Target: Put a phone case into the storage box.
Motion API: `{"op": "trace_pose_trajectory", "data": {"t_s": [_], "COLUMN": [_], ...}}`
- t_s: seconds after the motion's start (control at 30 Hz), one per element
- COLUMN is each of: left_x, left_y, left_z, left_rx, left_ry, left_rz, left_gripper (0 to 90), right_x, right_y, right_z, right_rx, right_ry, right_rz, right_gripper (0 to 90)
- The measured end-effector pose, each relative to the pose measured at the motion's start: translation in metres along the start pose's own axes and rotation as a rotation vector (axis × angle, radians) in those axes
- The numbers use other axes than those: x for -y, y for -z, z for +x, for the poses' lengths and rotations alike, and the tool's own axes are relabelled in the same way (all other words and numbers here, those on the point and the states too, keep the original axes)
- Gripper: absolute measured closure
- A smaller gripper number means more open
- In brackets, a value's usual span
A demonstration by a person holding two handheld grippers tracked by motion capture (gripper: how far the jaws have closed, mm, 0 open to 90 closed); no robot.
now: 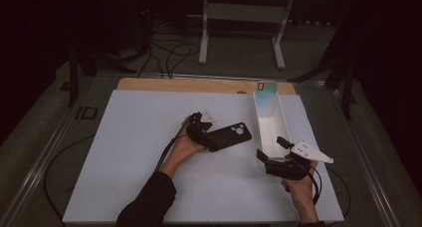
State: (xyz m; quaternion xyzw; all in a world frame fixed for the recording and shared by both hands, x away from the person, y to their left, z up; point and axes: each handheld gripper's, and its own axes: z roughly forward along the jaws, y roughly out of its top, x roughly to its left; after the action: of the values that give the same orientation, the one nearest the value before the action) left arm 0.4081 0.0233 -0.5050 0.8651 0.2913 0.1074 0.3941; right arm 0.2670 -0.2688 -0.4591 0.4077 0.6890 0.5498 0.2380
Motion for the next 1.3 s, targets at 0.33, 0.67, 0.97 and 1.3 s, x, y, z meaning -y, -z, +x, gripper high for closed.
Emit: {"op": "trace_pose_trajectory", "data": {"t_s": [0.33,0.67,0.97,1.3], "left_x": [0.005,0.008,0.005,0.003], "left_y": [-0.020,-0.025,-0.019,-0.021], "left_z": [0.004,-0.001,-0.010,-0.011], "left_rx": [0.025,0.064,0.051,0.043], "left_ry": [0.003,-0.041,-0.089,-0.073], "left_rz": [0.068,0.157,0.235,0.237], "left_gripper": [0.1,0.5,7.2,8.3], "right_x": [0.001,0.003,0.004,0.004], "right_y": [0.002,0.001,0.000,-0.002], "right_z": [-0.003,-0.005,-0.005,-0.004], "right_rx": [0.003,0.003,0.005,0.003], "right_ry": [-0.010,-0.016,-0.022,-0.021], "right_rz": [0.001,0.004,0.008,0.013], "right_gripper": [8.0,8.0,8.0,8.0]}}
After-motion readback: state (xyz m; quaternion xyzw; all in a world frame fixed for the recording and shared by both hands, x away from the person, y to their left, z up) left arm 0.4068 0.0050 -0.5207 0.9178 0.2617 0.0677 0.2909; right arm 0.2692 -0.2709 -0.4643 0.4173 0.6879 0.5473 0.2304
